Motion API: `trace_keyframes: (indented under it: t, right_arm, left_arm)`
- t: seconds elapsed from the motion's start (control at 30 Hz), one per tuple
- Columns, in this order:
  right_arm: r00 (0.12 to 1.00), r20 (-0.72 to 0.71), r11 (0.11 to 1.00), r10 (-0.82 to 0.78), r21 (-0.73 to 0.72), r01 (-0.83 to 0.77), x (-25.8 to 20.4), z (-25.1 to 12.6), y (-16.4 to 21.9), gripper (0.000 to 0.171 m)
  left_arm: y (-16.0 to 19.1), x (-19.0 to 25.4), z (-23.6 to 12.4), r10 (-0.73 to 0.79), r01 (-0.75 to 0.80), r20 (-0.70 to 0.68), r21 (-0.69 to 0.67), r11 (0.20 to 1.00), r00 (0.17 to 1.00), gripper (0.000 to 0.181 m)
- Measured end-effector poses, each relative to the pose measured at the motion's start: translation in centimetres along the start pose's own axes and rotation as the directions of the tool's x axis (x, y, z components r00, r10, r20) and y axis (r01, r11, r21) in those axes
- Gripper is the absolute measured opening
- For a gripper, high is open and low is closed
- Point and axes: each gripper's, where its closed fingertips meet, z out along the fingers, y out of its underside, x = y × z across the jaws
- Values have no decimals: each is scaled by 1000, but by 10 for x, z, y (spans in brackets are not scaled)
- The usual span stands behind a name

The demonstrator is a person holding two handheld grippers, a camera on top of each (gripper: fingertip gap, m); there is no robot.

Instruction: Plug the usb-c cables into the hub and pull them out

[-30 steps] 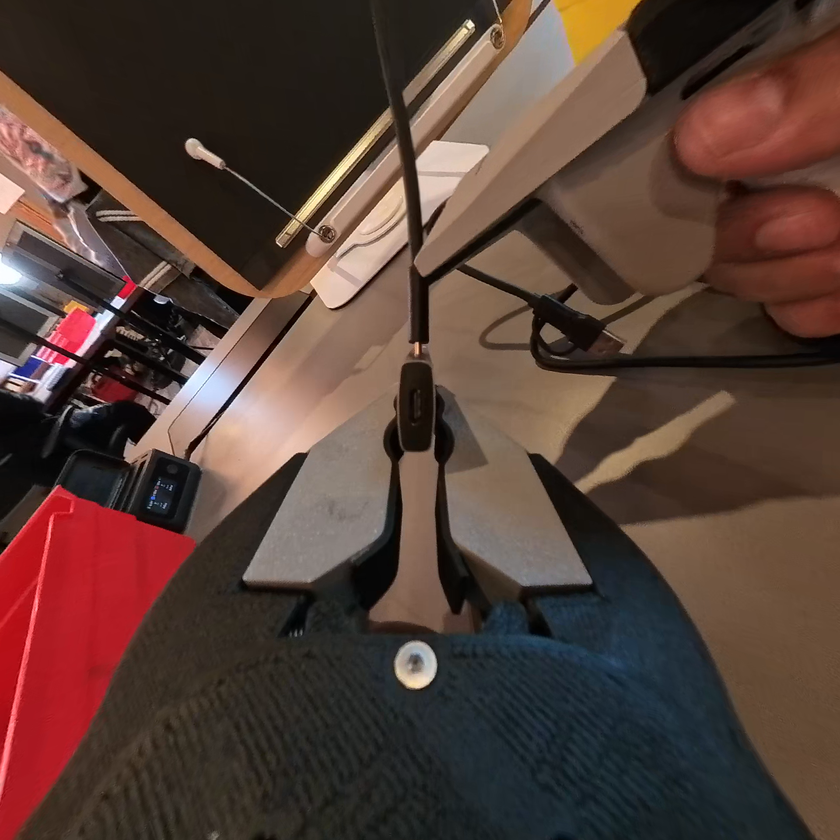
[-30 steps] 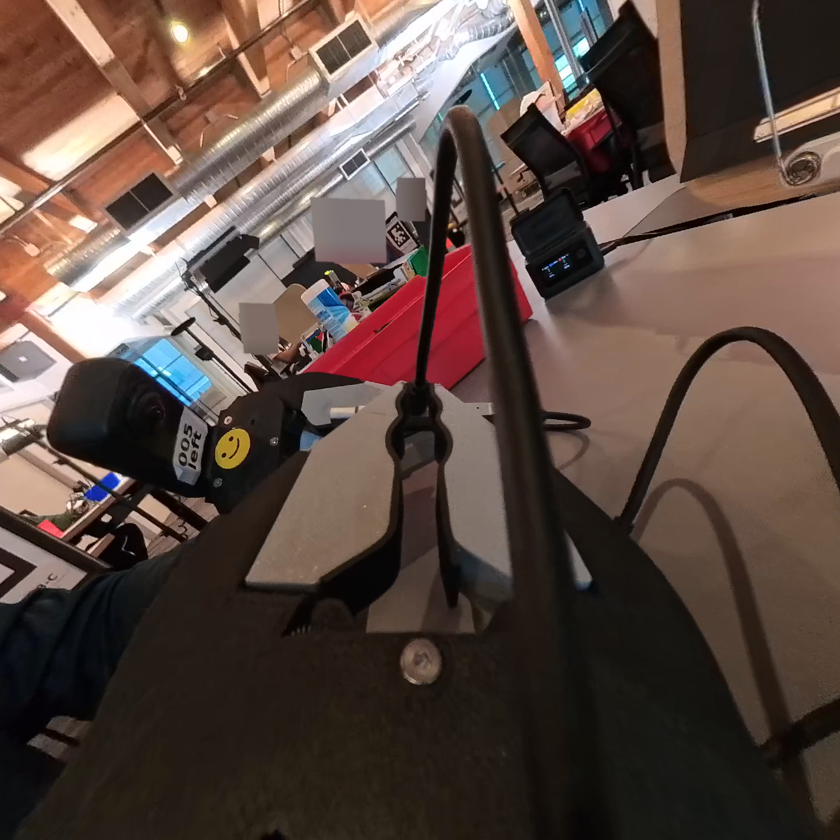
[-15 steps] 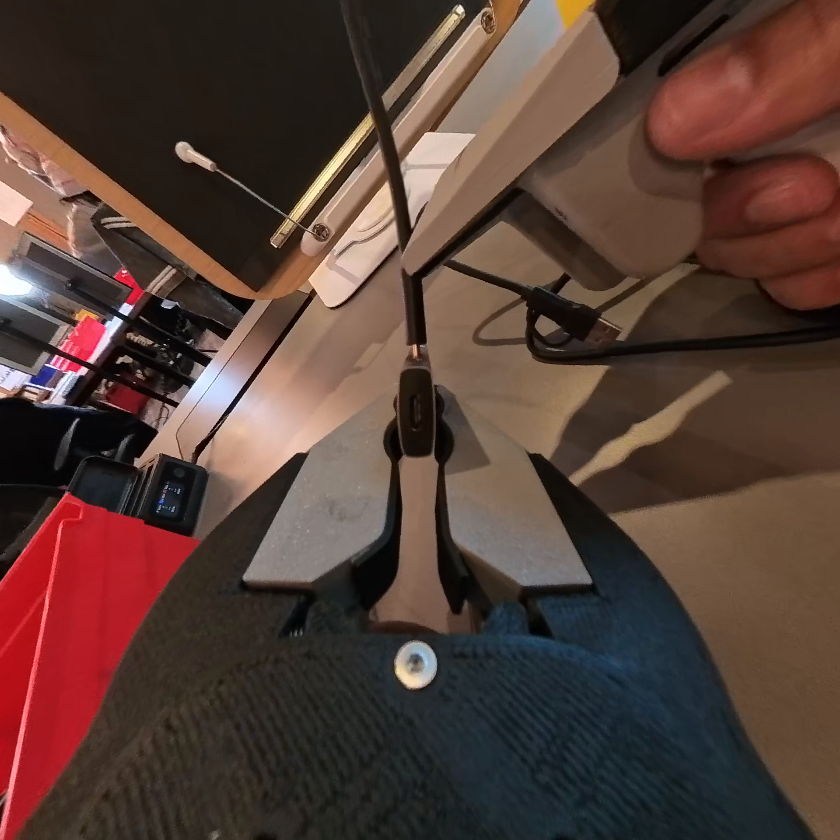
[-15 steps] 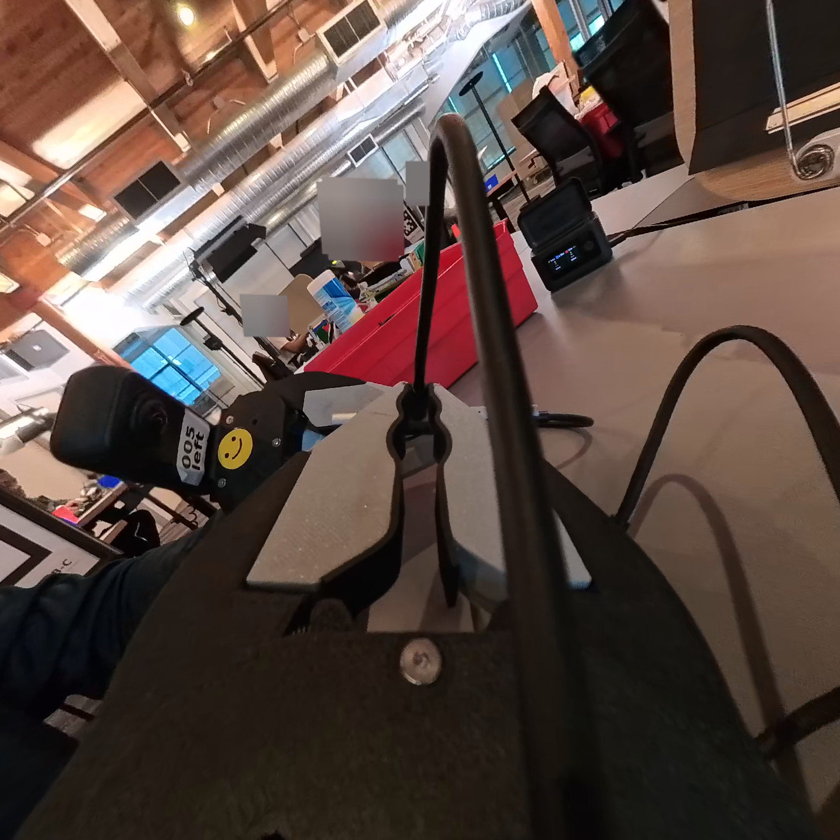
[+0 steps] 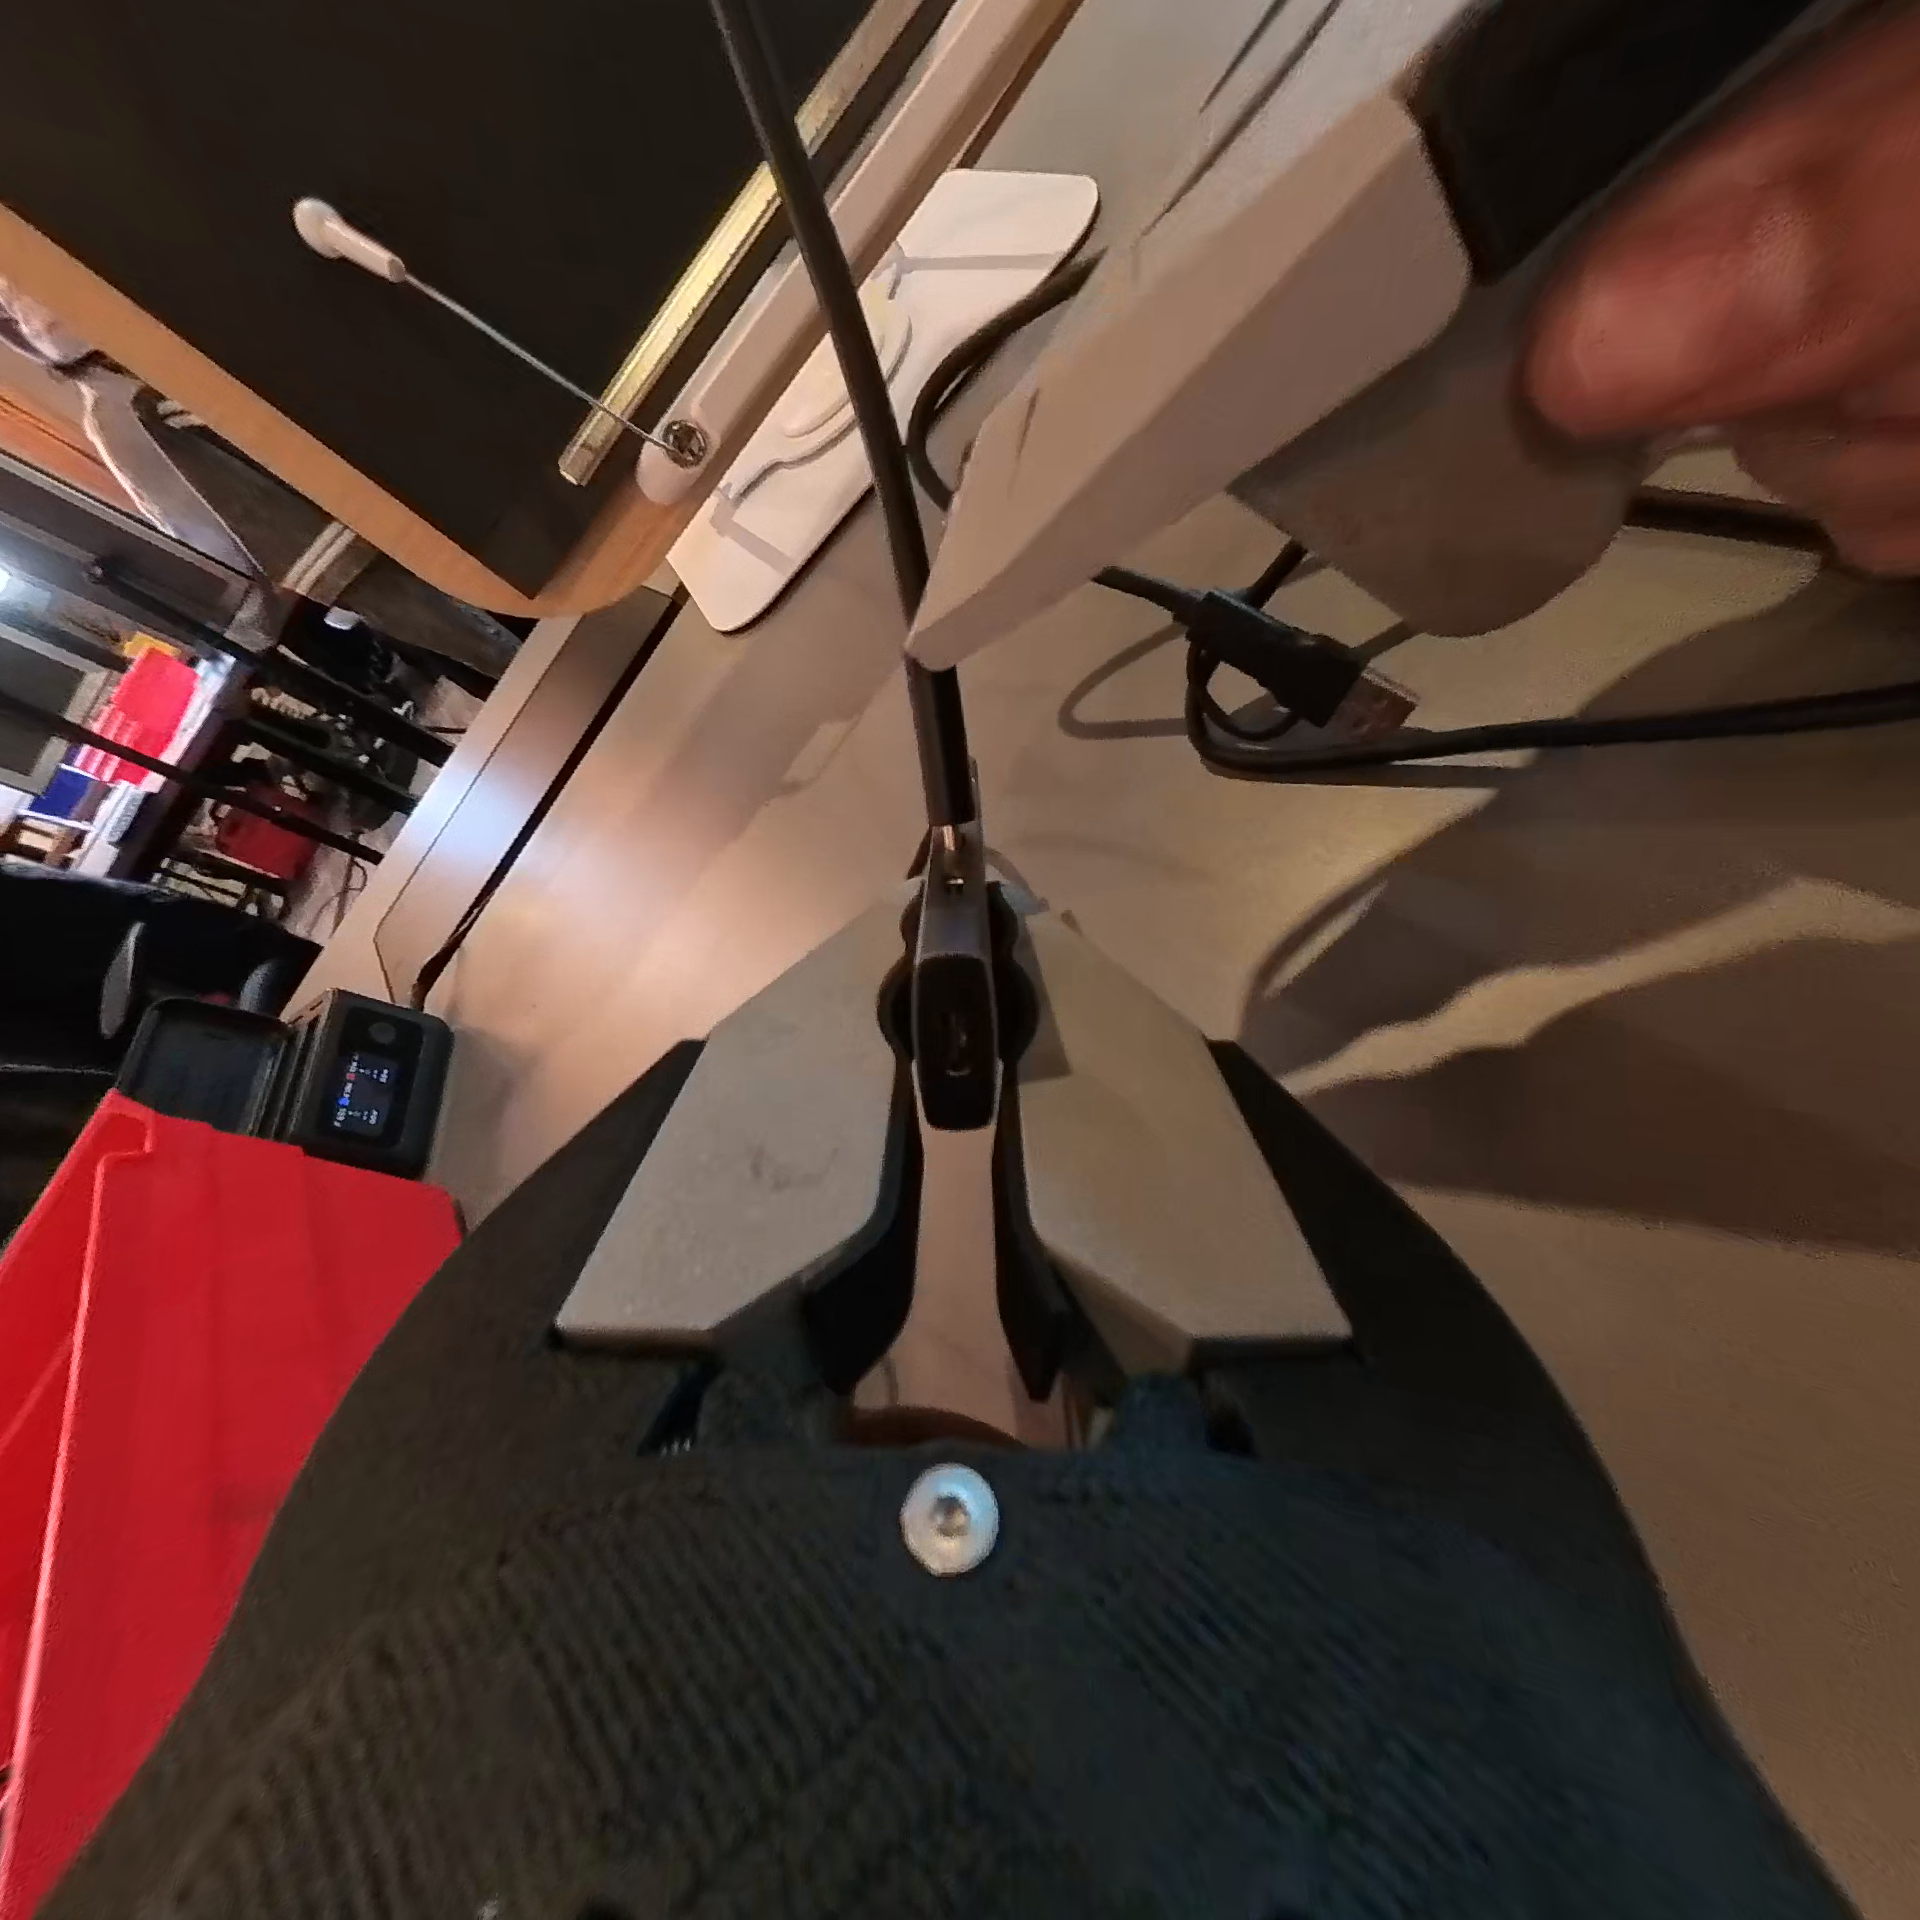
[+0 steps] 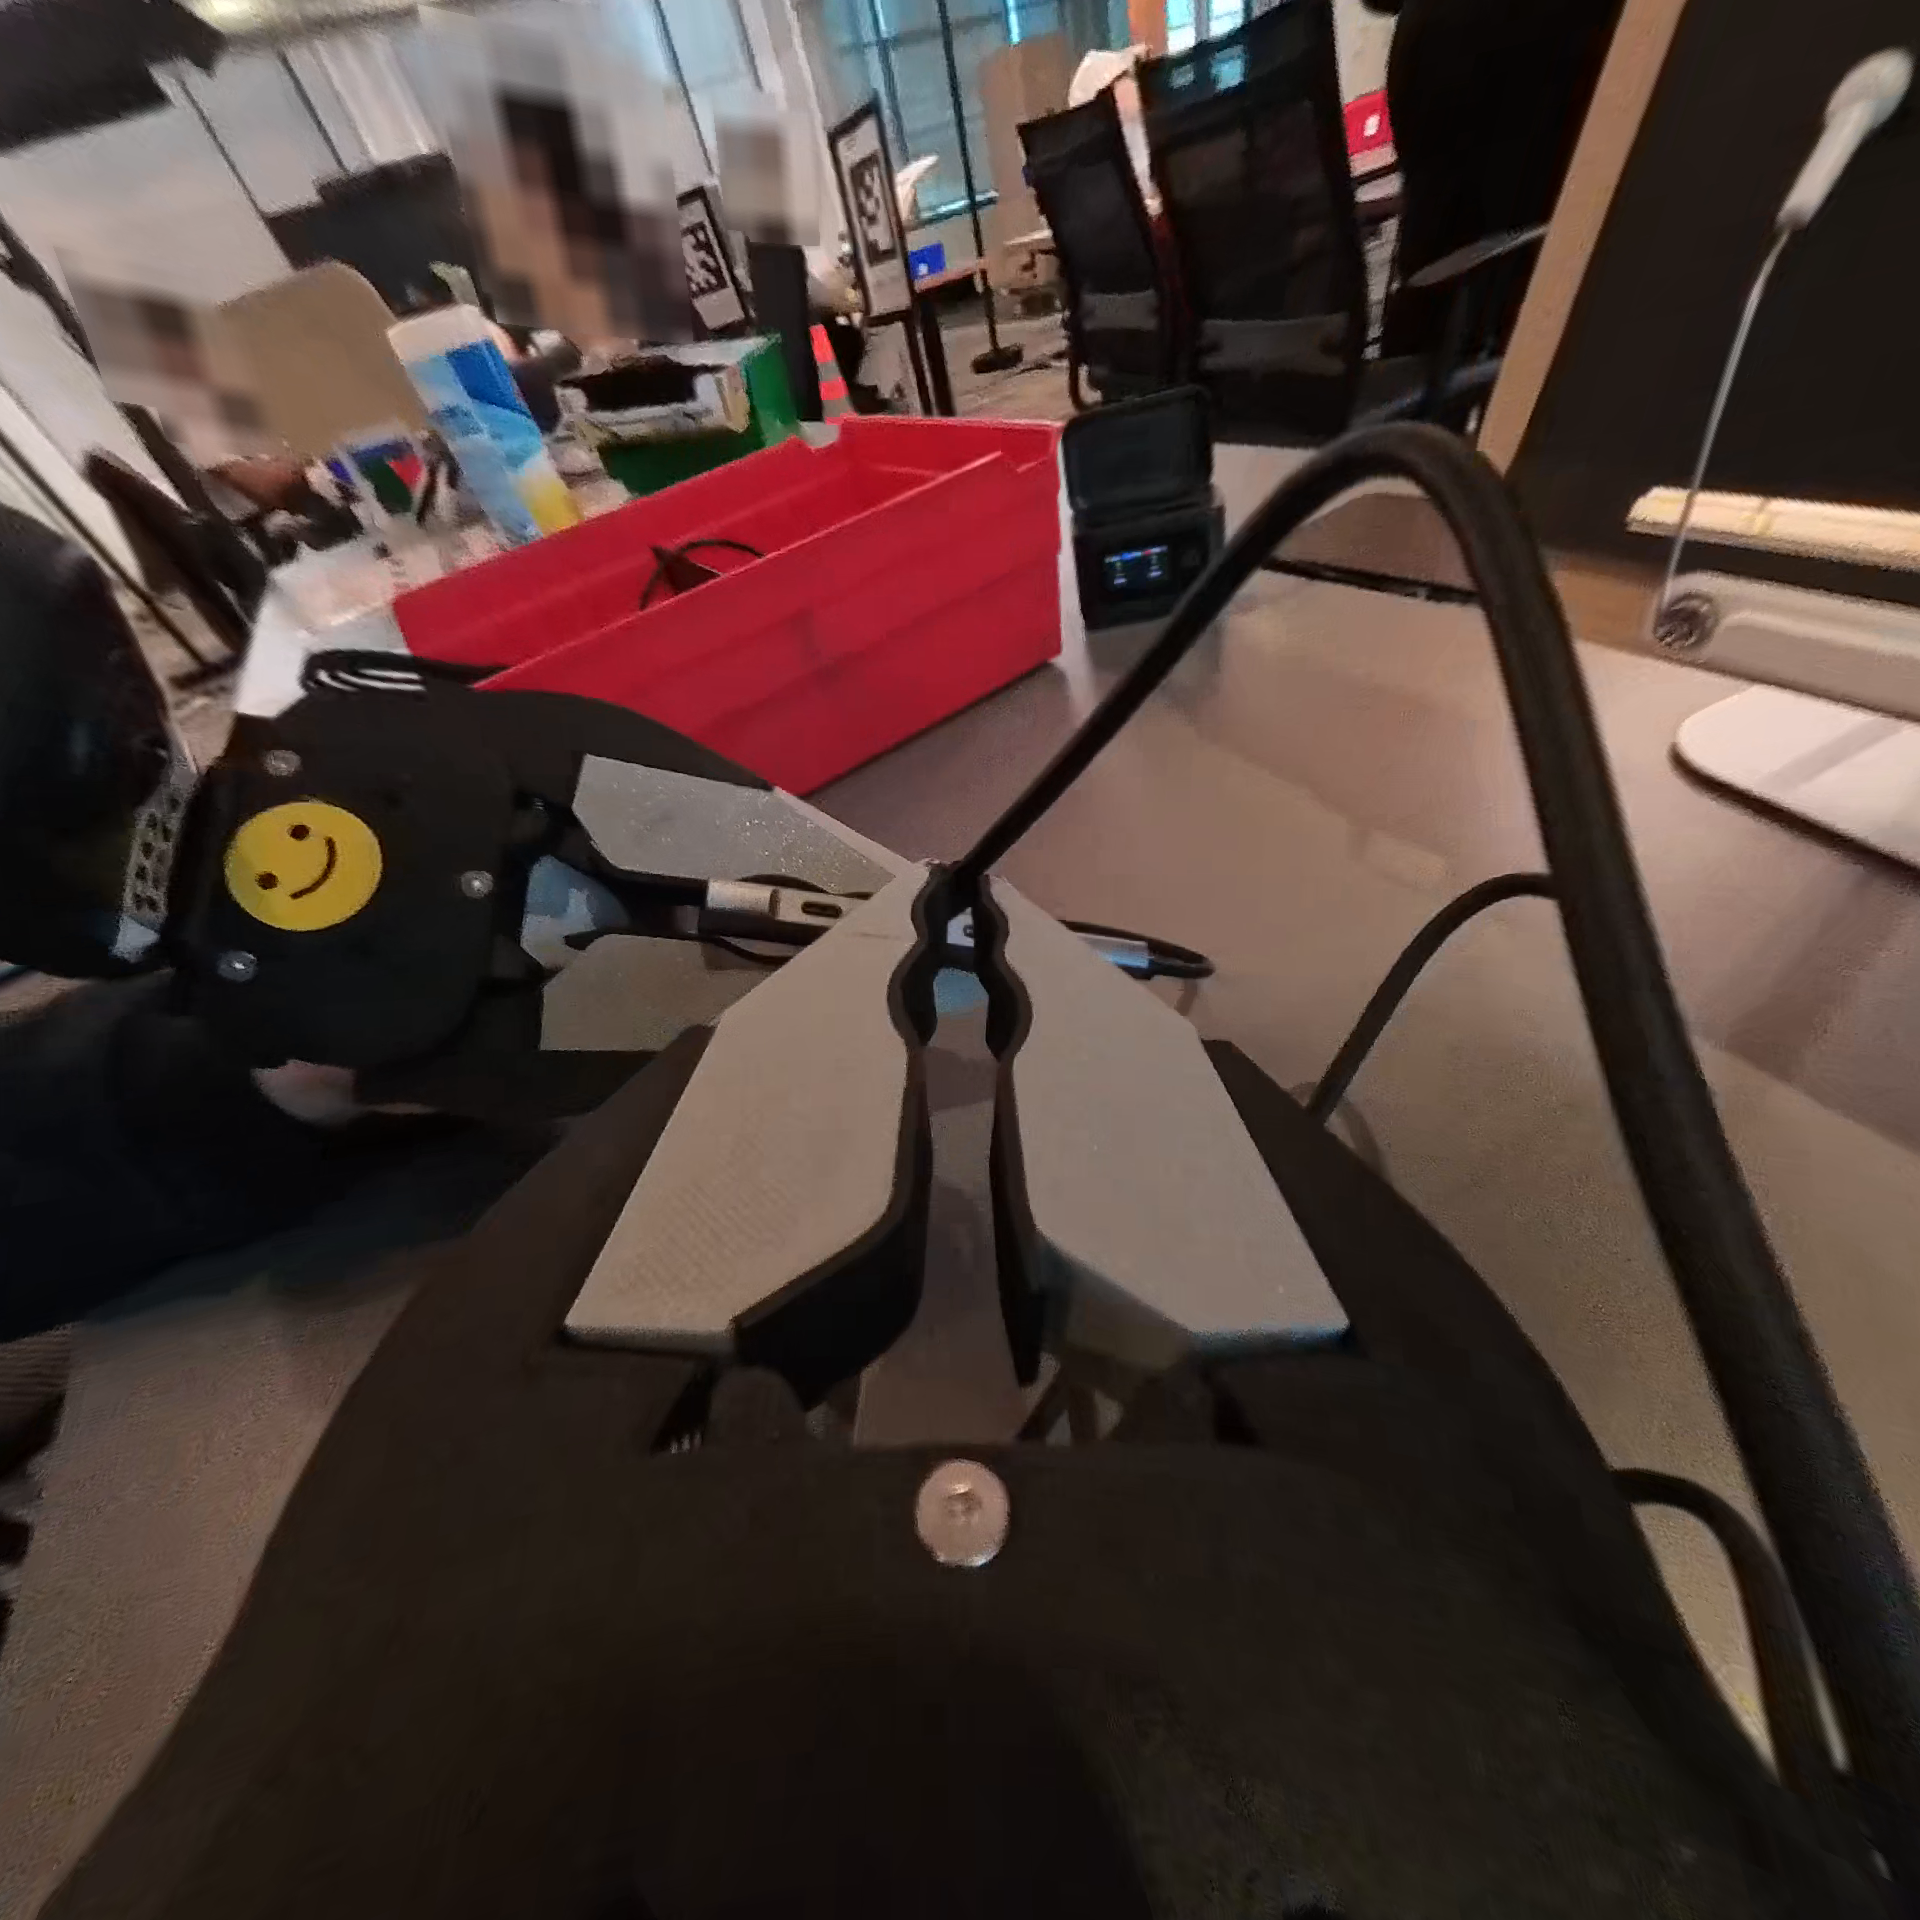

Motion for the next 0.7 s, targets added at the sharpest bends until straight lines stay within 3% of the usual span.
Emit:
trace_keyframes:
  t: [0.17,0.43,0.57,0.7]
  right_arm:
    - [1000,-9,1000,-1,8,1,-1,-1,-2,3]
    - [991,-68,992,-119,-40,116,-6,-3,-1,3]
    - [944,-163,957,-286,-101,272,-4,-2,0,2]
    - [944,-165,958,-285,-81,275,-6,-4,-4,1]
  left_arm:
    - [-3,-2,-2,-6,6,10,-1,1000,1000,4]
    - [-5,1,0,-19,19,3,-7,1000,1000,3]
    - [-4,2,1,-23,23,-2,-15,1000,1000,3]
    - [-8,1,-1,-33,33,4,-4,999,999,3]
